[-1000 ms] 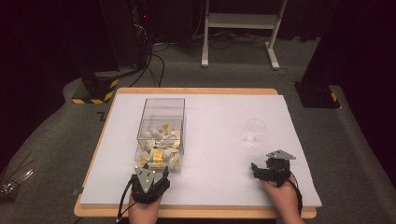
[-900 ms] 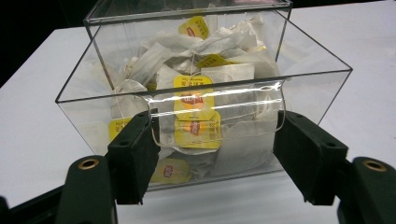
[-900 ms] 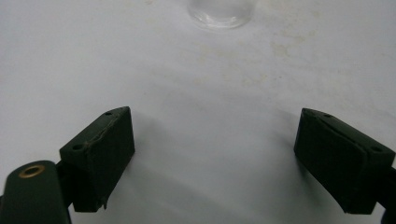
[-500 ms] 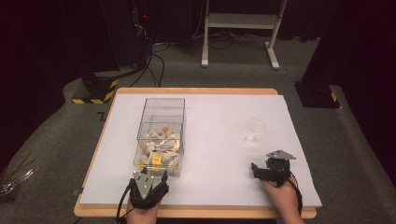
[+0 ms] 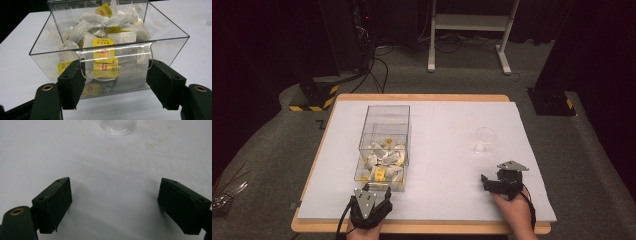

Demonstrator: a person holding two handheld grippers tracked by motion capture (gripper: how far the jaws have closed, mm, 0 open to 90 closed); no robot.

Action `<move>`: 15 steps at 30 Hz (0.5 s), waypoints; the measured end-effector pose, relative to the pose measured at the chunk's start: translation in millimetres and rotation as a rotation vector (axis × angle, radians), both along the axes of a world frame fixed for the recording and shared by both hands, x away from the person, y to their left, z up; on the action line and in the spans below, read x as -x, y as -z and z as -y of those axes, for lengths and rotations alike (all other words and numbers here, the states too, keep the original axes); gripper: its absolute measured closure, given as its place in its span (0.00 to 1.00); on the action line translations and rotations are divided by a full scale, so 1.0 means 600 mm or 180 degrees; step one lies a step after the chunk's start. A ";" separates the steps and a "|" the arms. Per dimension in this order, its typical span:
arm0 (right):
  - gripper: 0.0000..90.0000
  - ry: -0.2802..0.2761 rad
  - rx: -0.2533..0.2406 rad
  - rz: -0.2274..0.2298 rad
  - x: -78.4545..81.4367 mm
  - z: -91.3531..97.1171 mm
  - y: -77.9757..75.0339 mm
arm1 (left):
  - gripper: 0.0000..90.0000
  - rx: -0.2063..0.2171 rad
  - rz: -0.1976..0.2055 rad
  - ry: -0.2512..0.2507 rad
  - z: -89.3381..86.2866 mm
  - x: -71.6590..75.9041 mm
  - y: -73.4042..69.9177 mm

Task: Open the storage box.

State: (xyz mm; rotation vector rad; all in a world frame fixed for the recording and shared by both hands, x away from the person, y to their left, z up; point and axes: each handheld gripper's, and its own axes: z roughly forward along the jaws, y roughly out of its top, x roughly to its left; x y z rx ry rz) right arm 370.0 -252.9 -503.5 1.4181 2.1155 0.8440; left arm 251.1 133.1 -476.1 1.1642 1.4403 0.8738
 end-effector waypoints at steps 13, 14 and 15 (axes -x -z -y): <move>0.13 -0.0001 -0.0002 0.0005 0.000 0.000 0.000 | 0.36 0.0031 -0.0007 0.0000 0.000 0.008 -0.001; 0.13 -0.0001 -0.0002 0.0005 0.000 0.000 0.000 | 0.36 0.0032 -0.0006 0.0000 0.000 0.009 -0.001; 0.13 -0.0001 -0.0002 0.0004 0.000 0.000 0.000 | 0.36 0.0040 0.0001 -0.0006 0.000 0.009 -0.001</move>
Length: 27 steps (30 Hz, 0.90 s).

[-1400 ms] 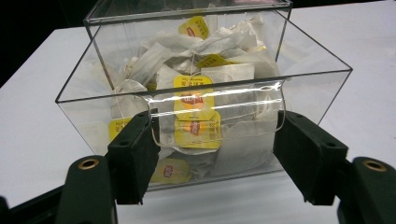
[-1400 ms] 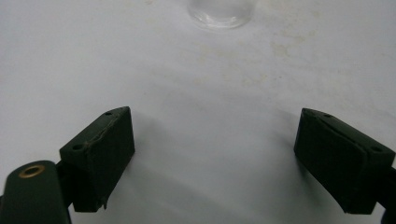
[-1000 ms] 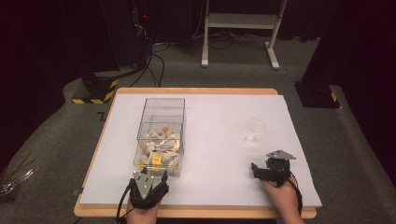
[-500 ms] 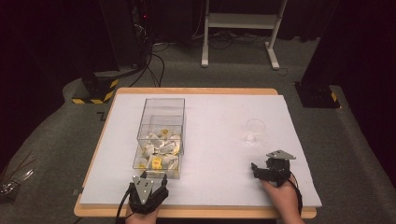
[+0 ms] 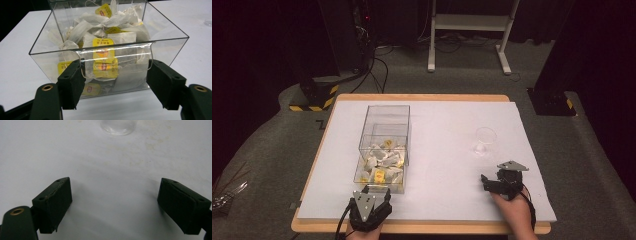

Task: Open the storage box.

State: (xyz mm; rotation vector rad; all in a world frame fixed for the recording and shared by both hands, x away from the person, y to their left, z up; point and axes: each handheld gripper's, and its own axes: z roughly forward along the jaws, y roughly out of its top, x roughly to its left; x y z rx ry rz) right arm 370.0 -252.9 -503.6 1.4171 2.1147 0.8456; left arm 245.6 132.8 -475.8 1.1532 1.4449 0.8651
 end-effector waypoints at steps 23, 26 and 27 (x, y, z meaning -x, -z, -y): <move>0.14 0.0004 -0.0003 0.0001 0.000 0.000 0.000 | 0.27 0.0194 -0.0009 0.0213 -0.013 0.002 -0.012; 0.14 0.0004 -0.0003 0.0000 0.001 0.000 0.000 | 0.28 0.0227 -0.0024 0.0212 -0.016 0.002 -0.016; 0.14 0.0004 -0.0002 0.0001 0.001 0.000 0.000 | 0.29 0.0254 -0.0023 0.0208 -0.016 0.002 -0.016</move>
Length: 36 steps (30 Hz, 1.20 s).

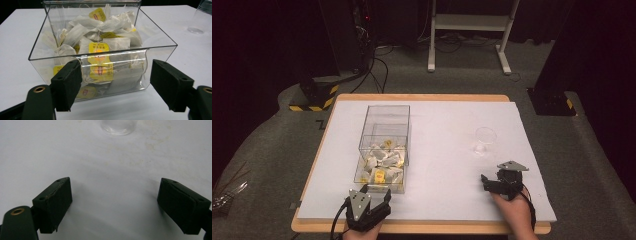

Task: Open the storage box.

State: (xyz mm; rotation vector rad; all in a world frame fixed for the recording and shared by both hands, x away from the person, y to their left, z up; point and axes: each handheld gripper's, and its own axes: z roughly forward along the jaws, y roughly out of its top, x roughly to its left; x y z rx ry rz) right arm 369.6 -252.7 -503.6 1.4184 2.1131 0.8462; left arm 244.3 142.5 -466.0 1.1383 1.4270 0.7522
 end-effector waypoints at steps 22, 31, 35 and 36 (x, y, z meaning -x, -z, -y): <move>0.14 0.0001 0.0000 -0.0001 0.000 0.000 0.000 | 0.54 0.0037 0.0082 0.0038 -0.026 0.018 -0.013; 0.14 0.0001 0.0000 -0.0001 0.000 0.000 0.000 | 0.68 0.0082 0.0189 0.0075 -0.033 0.021 -0.027; 0.14 0.0001 -0.0001 -0.0001 0.000 0.000 0.000 | 0.73 0.0082 0.0274 0.0051 -0.038 0.017 -0.036; 0.14 0.0001 -0.0001 0.0000 0.000 0.000 0.000 | 0.73 0.0052 0.0279 0.0037 -0.041 0.015 -0.037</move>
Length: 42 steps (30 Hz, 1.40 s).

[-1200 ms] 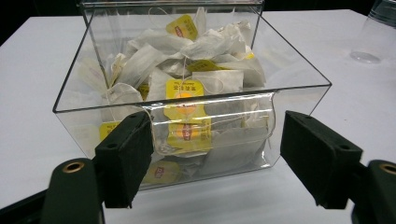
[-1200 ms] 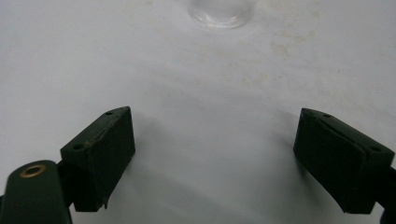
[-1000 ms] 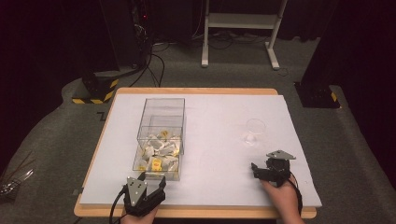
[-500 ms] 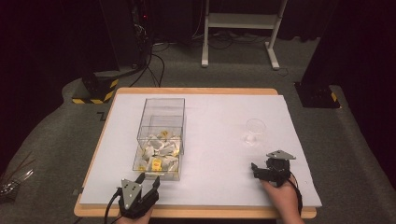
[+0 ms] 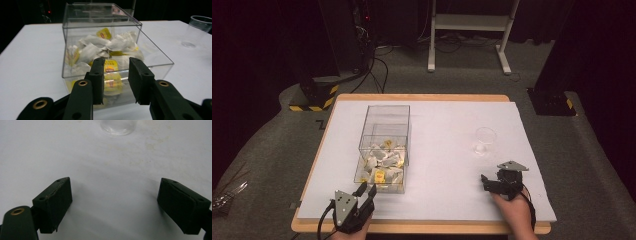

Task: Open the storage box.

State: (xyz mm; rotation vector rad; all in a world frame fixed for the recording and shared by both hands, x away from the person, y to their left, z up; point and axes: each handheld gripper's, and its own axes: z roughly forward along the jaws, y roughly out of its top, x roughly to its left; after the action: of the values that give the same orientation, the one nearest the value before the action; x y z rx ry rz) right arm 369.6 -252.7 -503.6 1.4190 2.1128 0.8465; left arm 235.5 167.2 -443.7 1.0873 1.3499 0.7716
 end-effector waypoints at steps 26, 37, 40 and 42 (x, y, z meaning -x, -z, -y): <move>0.14 0.0003 0.0000 -0.0002 0.000 0.000 0.000 | 0.94 0.0097 -0.0211 -0.0317 -0.067 -0.084 0.024; 0.14 0.0003 -0.0001 -0.0002 0.001 0.000 0.000 | 0.97 0.0010 -0.0200 -0.0360 -0.063 -0.064 0.024; 0.14 0.0003 0.0000 -0.0001 0.001 0.000 0.000 | 0.97 0.0008 -0.0183 -0.0352 -0.062 -0.056 0.024; 0.14 0.0003 0.0000 -0.0001 0.001 0.000 0.000 | 0.96 -0.0004 -0.0186 -0.0334 -0.063 -0.051 0.024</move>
State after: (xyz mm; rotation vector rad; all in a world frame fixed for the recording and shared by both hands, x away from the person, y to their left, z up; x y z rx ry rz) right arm 369.3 -252.6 -503.6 1.4202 2.1122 0.8460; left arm 266.4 204.9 -458.2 1.0537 1.4655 0.8228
